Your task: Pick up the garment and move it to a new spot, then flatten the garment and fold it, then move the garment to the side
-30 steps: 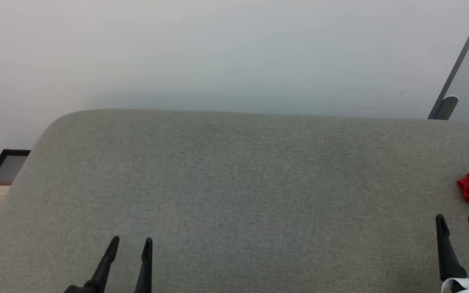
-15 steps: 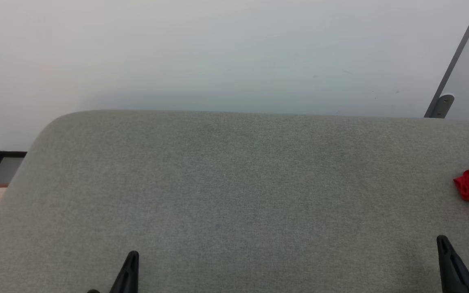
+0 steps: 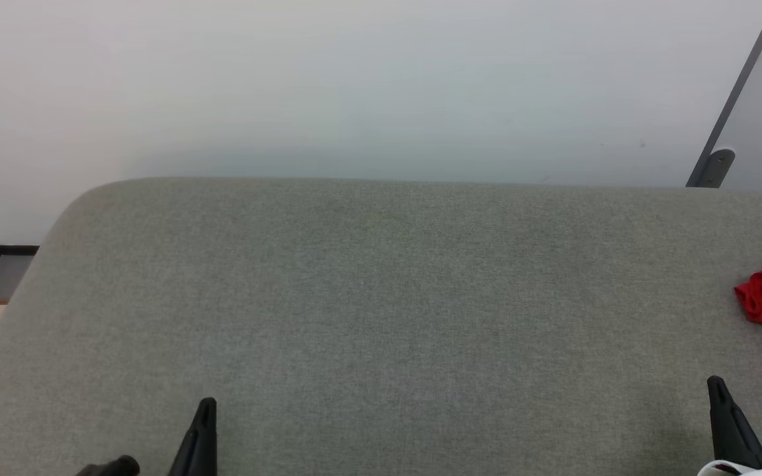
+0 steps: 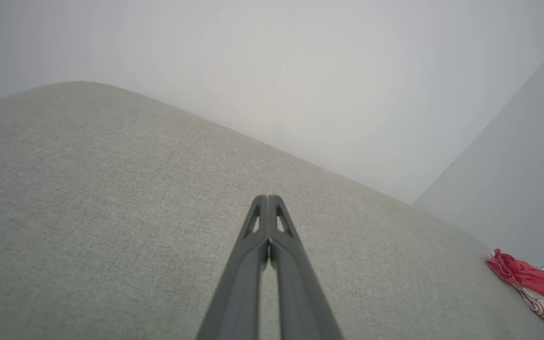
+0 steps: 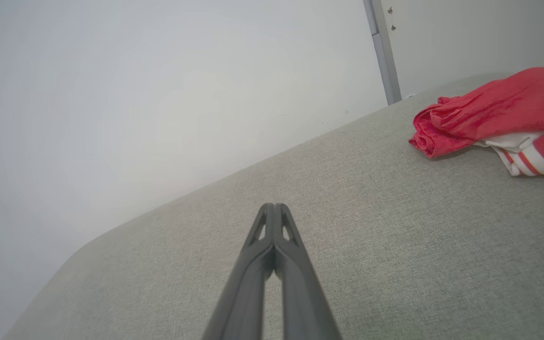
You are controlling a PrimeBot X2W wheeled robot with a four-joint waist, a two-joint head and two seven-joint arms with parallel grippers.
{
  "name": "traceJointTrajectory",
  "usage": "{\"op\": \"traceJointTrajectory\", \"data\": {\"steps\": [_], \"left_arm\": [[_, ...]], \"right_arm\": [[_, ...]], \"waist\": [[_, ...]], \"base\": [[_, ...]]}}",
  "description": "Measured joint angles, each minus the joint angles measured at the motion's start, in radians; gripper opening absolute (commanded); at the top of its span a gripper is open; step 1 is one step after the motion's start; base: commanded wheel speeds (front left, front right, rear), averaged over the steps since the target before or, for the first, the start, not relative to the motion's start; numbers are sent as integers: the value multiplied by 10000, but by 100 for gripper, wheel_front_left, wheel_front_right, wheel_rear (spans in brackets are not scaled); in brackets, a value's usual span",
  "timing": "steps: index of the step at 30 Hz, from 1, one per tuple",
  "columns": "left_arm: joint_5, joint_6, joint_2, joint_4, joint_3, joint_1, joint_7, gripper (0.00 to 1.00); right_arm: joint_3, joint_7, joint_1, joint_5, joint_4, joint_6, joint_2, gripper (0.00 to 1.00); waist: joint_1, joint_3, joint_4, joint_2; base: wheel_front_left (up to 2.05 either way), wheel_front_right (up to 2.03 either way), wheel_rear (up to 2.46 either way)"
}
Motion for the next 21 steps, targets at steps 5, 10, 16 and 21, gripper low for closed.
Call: {"op": "traceJointTrajectory", "data": {"steps": [5, 10, 16, 21], "left_arm": [[-853, 0, 4, 142, 36, -198, 198, 0], [-1653, 0, 4, 263, 71, -360, 359, 0], [-2522, 0, 4, 359, 113, -557, 573, 0], [-3212, 0, 2, 449, 151, -703, 713, 0]], "right_arm": [[-33, 190, -105, 708, 79, 0, 75, 0], [-77, 364, -274, 1375, 155, 0, 140, 0], [-123, 571, -429, 2146, 232, 0, 217, 0], [-148, 729, -497, 2729, 307, 0, 307, 0]], "waist": [[0, 21, -24, 0], [0, 43, -48, 0], [0, 69, -76, 0], [0, 90, -101, 0]], "base": [[0, 0, 0], [0, 0, 0], [0, 0, 0], [0, 0, 0]]}}
